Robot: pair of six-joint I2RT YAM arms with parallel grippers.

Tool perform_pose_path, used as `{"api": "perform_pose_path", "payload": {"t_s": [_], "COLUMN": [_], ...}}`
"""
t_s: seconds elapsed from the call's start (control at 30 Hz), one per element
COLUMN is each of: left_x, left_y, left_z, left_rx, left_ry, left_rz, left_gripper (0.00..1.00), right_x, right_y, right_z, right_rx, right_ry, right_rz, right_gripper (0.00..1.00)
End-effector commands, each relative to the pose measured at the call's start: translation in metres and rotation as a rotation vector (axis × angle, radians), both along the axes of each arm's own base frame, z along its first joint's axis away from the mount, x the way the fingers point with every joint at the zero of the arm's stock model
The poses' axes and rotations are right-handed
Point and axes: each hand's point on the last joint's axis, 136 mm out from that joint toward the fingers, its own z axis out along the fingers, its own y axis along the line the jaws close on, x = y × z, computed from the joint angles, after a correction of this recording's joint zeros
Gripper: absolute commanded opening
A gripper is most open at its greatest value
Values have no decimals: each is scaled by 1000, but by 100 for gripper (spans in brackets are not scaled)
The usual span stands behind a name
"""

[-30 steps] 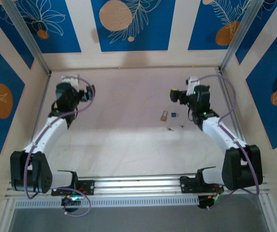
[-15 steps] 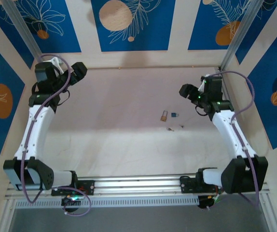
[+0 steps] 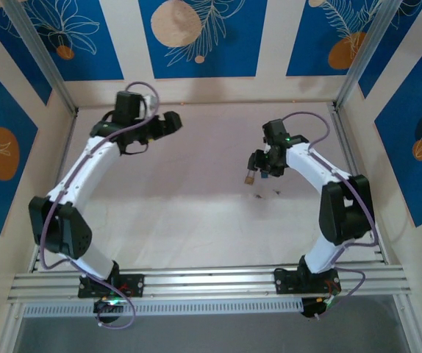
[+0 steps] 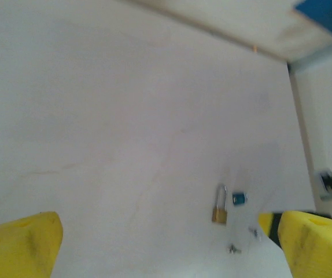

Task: Unlock with the key

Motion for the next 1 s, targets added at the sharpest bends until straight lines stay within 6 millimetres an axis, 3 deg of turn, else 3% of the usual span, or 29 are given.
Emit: {"api": "perform_pose_path", "payload": {"t_s": [0.0, 0.13, 0.33, 0.97], "left_x": [-19, -37, -42, -45], "left_y": [-20, -41, -39, -40], "left_z": [-37, -63, -47, -49], "left_rx": [37, 43, 86, 82], "left_ry": [122, 185, 125, 125], "left_rz": [-94, -156, -154, -157], "left_gripper": [93, 91, 91, 92], "right_x": [0, 4, 12, 6], "right_y": [7, 16, 24, 22], "right_z": [-8, -25, -40, -73], "right_rx": [-54, -62, -48, -160], "right_ry": [41, 84, 127, 224], "right_rz": [33, 53, 58, 31], "right_gripper": [60, 56, 54, 52]}}
